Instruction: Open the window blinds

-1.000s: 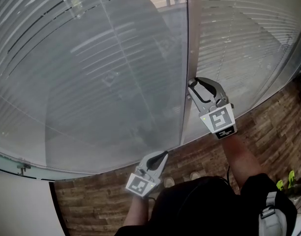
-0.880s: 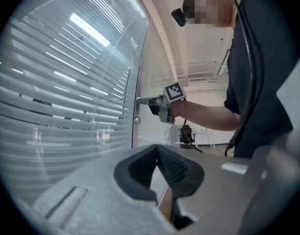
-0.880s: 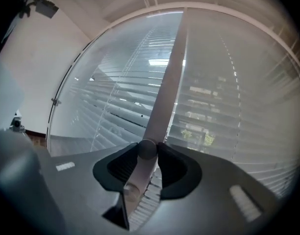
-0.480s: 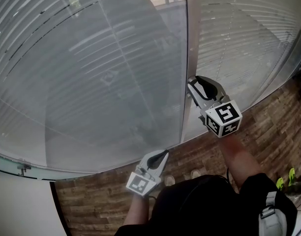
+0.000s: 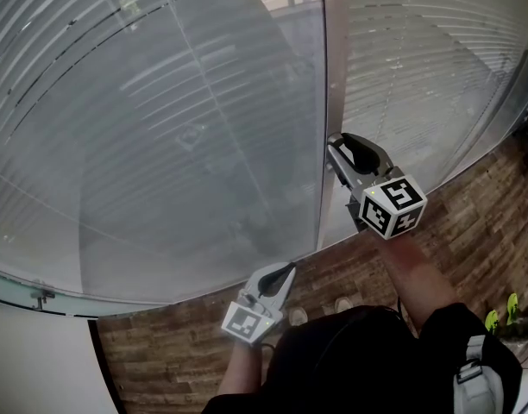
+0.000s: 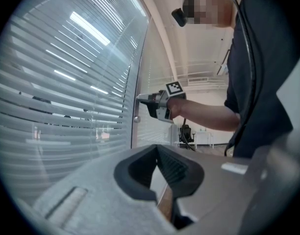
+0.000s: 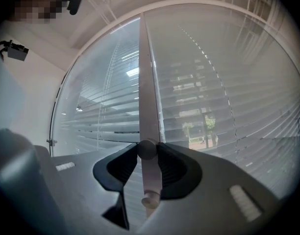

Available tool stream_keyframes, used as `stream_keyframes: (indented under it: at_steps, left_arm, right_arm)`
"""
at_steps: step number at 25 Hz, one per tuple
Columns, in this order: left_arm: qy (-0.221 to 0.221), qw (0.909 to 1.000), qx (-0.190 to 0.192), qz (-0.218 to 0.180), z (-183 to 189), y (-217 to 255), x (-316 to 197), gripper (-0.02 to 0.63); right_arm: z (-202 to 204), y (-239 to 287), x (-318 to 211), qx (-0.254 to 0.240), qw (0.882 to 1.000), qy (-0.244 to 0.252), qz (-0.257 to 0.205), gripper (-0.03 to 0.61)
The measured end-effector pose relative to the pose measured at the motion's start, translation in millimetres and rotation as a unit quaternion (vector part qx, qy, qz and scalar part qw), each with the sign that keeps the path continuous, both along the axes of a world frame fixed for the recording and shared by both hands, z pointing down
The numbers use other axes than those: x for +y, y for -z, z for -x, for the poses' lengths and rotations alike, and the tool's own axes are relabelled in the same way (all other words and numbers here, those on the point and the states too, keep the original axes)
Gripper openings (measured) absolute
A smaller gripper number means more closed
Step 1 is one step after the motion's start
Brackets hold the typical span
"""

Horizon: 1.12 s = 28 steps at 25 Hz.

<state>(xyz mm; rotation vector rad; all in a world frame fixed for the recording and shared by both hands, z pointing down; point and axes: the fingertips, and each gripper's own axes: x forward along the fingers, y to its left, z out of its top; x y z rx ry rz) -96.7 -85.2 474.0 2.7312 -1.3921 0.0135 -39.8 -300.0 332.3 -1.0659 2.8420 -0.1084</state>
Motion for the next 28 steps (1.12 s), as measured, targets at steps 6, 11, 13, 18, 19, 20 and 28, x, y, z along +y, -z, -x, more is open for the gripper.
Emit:
stream_keyframes:
  at_steps: [6,11,13,18,19,20,28]
  left_arm:
    - [-0.001,1.0,-0.001,0.0,-1.5,-0.4,0.1,0.005]
    - [0.001,1.0,0.0,0.002,-2.3,-0.5,0.5,0.005]
    - [0.003,1.0,0.001,0.006,-2.4,-0.5,1.1,0.005]
    - [0.007,0.9999,0.0,0.008,0.2,-1.3,0.6,0.005]
    - [0.006,0.9999,0.0,0.009,-0.3,-2.1,0.5,0.005]
    - [0.005,0.9999,-0.001,0.01,-1.2,-3.3,0.6,0.005]
    - [0.003,0.9999,0.002,0.01,-2.9,-4.2,1.2,0.005]
  right_arm:
    - [-1.0,1.3,-0.4,-0.049,0.998,0.0,0.032,0.135]
    - [-0.9,1.2,-0.4,-0.055,0.998,-0.001,0.032,0.135]
    - [-1.4,1.0,-0.4,-0.053,0.998,-0.001,0.031,0.135]
    - [-0.6,1.1,-1.2,-0.055,0.998,-0.001,0.03,0.135]
    - [-0.5,1.0,-1.2,-0.056,0.998,-0.001,0.03,0.135]
    - [-0.6,0.8,-1.2,-0.056,0.998,-0.001,0.03,0.135]
    - [-1.1,1.3,-0.7,-0.063,0.997,0.002,0.038,0.135]
